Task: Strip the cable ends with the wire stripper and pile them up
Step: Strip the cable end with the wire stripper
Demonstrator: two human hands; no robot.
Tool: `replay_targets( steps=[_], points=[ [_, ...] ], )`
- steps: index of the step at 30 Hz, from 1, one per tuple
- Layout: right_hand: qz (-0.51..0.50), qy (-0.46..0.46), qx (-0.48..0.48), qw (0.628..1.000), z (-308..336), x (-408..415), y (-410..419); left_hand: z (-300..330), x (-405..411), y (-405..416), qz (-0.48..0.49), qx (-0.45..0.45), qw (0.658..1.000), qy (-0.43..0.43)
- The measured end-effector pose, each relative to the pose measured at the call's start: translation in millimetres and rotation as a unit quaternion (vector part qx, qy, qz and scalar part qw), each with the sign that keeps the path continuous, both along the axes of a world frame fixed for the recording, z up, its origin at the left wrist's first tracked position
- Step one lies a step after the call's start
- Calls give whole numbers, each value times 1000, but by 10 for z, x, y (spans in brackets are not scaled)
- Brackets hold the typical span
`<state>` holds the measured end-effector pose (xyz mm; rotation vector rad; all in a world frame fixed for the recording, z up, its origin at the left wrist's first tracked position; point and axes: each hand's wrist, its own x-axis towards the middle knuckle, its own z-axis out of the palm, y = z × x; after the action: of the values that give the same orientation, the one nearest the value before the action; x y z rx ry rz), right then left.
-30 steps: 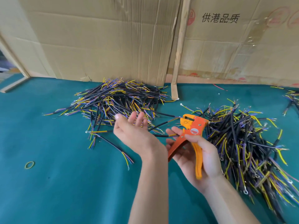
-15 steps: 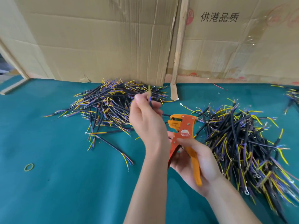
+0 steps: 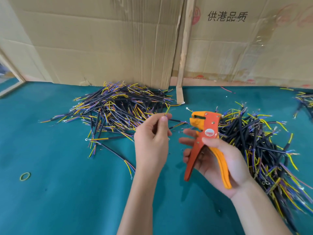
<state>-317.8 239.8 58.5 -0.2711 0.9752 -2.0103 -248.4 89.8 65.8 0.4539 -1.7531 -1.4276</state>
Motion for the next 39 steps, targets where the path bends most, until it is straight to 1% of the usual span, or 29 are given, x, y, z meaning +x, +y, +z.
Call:
replay_targets(
  steps=[4, 8, 14, 21, 23, 29, 36, 39],
  points=[
    [-27, 21, -50, 998, -20, -21, 12, -133, 26, 100, -53, 6, 998, -44],
    [-25, 24, -80, 996, -47, -50, 40, -195, -39, 163, -72, -4, 996, -54],
    [-25, 34, -47, 998, -86, -43, 17, -269, -97, 185, -66, -26, 996, -56],
    [-33, 58, 14, 998, -134, -38, -17, -314, -114, 154, -62, 13, 997, -54],
    [-45, 53, 9, 998, -146, -36, -25, -325, -120, 149, -69, 22, 996, -60],
    [-64, 52, -21, 996, -148, -58, -11, -354, -117, 110, -55, 3, 996, -67],
    [-58, 82, 6, 995, -153, -40, -32, -359, -105, 113, -56, -24, 995, -81],
    [-56, 81, 5, 995, -150, -45, -24, -365, -104, 119, -61, -29, 994, -85]
  ],
)
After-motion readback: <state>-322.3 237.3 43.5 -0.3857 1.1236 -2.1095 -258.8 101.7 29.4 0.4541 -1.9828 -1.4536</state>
